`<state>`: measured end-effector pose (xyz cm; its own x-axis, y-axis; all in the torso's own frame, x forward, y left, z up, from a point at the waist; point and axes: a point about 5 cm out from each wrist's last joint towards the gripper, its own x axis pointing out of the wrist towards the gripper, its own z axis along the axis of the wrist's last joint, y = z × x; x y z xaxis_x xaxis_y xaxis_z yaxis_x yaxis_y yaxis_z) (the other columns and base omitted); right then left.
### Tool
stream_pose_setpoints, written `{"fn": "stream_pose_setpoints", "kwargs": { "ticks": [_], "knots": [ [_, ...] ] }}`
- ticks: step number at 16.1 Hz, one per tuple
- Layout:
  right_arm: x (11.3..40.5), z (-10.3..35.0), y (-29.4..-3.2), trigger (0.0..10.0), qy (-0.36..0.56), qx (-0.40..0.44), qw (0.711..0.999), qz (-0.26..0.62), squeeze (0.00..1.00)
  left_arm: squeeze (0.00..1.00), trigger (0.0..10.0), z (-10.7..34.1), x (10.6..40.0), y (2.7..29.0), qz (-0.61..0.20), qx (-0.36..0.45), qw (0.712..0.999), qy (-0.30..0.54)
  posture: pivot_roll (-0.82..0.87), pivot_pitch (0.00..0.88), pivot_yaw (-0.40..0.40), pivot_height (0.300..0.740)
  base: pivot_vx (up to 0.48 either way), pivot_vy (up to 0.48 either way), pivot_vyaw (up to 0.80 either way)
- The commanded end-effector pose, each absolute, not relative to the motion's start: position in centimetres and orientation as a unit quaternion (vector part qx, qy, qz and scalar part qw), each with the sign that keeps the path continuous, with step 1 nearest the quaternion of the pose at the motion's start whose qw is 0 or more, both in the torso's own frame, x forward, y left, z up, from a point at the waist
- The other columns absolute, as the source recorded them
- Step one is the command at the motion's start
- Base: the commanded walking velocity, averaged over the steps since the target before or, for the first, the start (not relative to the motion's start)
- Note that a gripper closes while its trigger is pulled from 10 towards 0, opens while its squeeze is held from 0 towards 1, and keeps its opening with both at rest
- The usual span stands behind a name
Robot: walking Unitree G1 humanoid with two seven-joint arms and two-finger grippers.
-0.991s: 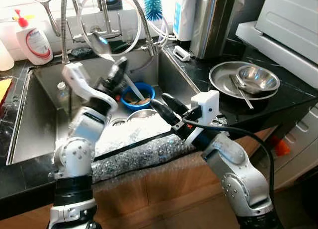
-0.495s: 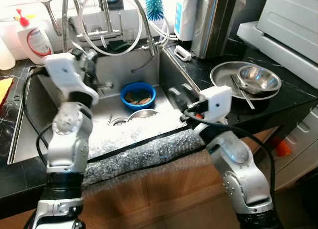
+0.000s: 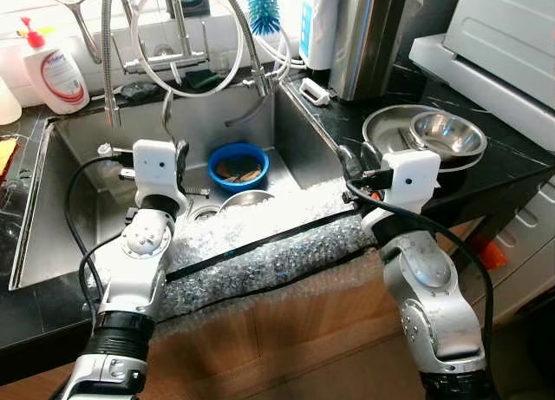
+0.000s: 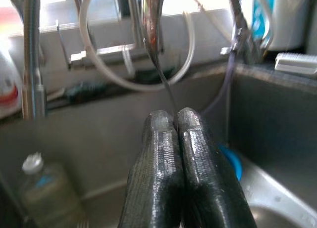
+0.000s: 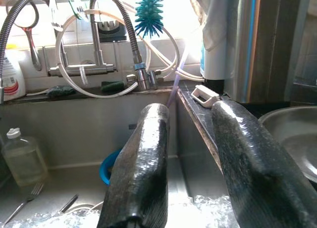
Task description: Kitchen organization
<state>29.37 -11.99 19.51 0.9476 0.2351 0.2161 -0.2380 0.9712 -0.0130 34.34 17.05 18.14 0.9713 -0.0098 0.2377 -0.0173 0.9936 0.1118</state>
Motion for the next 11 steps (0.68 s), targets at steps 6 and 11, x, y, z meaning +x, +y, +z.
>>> {"fn": "stream_pose_setpoints", "kwargs": {
  "ticks": [6,11],
  "knots": [
    [28.9,18.5,-11.5,10.0,-0.098,-0.002,0.988,0.118,0.0,0.0,10.0,17.8,36.3,17.5,0.037,0.057,0.995,-0.072,-0.11,0.051,0.035,0.74,0.0,0.0,0.0],
    [28.8,17.9,-11.7,10.0,-0.089,-0.005,0.99,0.111,0.0,1.0,10.0,17.0,36.2,17.9,0.04,0.049,0.996,-0.056,-0.11,0.04,0.038,0.74,0.0,0.0,0.0]
  ]
}}
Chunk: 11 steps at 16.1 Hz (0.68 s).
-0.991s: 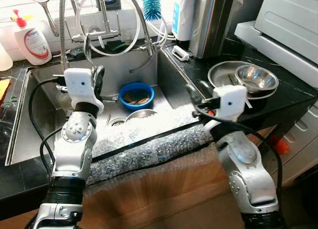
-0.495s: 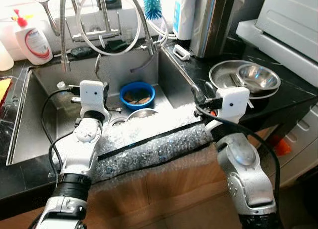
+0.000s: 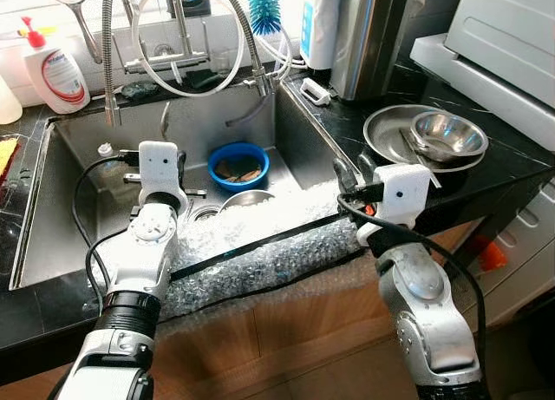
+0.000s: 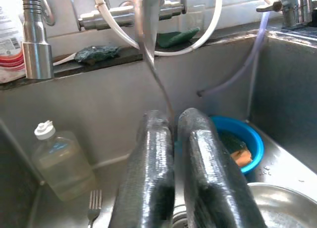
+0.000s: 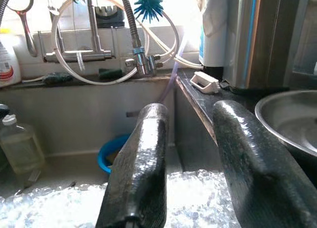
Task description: Kitchen organization
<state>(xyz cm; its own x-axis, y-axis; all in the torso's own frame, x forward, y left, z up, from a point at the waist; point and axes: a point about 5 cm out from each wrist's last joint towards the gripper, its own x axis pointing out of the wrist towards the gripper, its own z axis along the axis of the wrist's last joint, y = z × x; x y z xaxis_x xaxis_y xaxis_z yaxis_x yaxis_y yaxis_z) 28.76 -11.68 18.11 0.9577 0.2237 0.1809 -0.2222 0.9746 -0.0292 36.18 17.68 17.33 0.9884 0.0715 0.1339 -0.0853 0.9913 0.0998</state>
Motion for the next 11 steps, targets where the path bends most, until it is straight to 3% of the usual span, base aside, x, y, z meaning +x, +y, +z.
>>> {"fn": "stream_pose_setpoints", "kwargs": {
  "ticks": [1,11],
  "knots": [
    [28.88,17.95,-11.66,10.0,-0.089,-0.005,0.99,0.111,0.0,1.0,10.0,16.89,36.16,17.89,0.039,0.05,0.996,-0.055,-0.11,0.036,0.038,0.74,0.0,0.0,0.0],
    [28.91,18.03,-11.52,10.0,-0.093,-0.004,0.989,0.113,0.0,1.0,10.0,17.17,35.81,17.61,0.03,0.054,0.995,-0.073,-0.12,0.007,0.039,0.74,0.0,0.0,0.0]
  ]
}}
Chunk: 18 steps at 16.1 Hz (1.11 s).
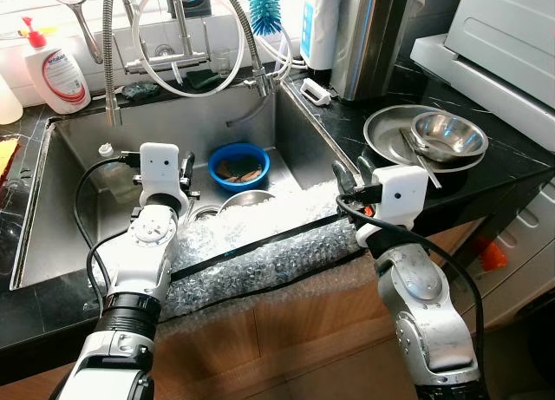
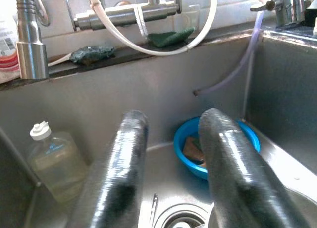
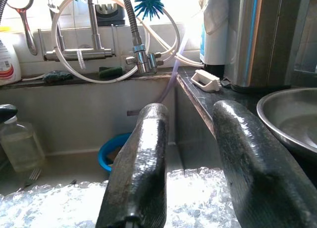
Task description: Kitchen organization
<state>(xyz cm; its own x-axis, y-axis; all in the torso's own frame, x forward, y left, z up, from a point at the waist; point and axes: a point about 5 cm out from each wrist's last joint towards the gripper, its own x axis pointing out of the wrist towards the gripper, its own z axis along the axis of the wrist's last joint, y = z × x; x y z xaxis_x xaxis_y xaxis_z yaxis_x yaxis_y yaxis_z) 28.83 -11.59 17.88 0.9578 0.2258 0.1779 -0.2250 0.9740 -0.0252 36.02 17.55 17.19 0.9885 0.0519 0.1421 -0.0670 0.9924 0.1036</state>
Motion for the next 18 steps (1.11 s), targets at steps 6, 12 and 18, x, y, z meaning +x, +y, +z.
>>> {"fn": "stream_pose_setpoints", "kwargs": {
  "ticks": [6,12,18],
  "knots": [
    [28.8,18.9,-12.8,10.0,-0.112,-0.004,0.991,0.071,0.0,0.0,10.0,22.4,33.2,19.1,0.036,0.087,0.968,-0.234,-0.12,0.008,0.04,0.74,0.0,0.0,0.0],
    [28.6,18.9,-14.5,10.0,-0.109,-0.011,0.994,0.022,0.42,0.0,10.0,21.5,30.6,20.5,0.031,0.13,0.967,-0.217,-0.12,0.036,0.038,0.74,0.0,0.0,0.0],
    [28.4,19.2,-17.9,10.0,-0.117,-0.031,0.986,-0.114,1.0,0.0,10.0,20.6,30.8,18.8,0.02,0.113,0.974,-0.197,-0.13,0.054,0.033,0.74,0.0,0.0,0.0]
  ]
}}
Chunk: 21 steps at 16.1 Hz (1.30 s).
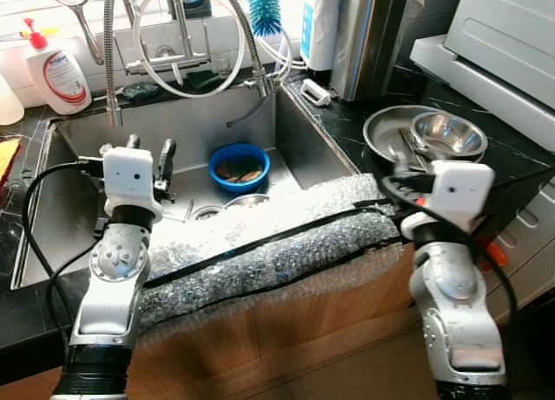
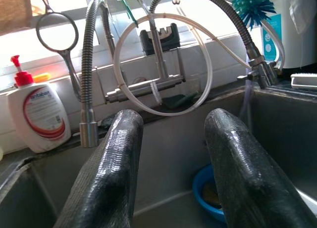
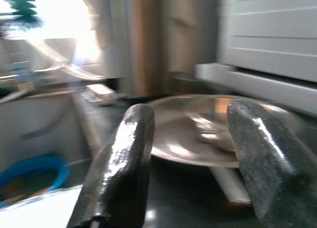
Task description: Kitchen organization
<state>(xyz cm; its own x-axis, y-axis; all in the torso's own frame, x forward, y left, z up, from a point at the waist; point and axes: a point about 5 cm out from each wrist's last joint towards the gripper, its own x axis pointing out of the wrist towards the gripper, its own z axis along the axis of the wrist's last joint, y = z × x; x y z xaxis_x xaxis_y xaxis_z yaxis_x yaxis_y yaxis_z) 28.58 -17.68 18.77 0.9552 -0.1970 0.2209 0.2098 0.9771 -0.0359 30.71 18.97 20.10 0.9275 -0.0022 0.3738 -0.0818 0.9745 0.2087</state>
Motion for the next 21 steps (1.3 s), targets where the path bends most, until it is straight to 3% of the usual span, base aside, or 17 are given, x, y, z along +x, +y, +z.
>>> {"fn": "stream_pose_setpoints", "kwargs": {
  "ticks": [1,2,21],
  "knots": [
    [28.5,19.0,-18.4,10.0,-0.109,-0.024,0.985,-0.128,1.0,0.0,10.0,20.6,30.7,18.7,0.019,0.113,0.974,-0.195,-0.13,0.054,0.033,0.74,0.0,0.0,0.0],
    [28.6,18.7,-18.7,10.0,-0.1,-0.023,0.985,-0.136,0.0,0.0,10.0,20.5,30.7,18.6,0.02,0.111,0.975,-0.193,-0.13,0.057,0.029,0.74,0.0,0.0,0.0],
    [30.0,15.9,-18.4,10.0,-0.006,0.028,0.992,-0.121,0.0,0.0,10.0,20.2,30.8,18.0,0.016,0.113,0.975,-0.19,-0.12,0.061,0.019,0.74,0.0,0.0,0.0]
  ]
}}
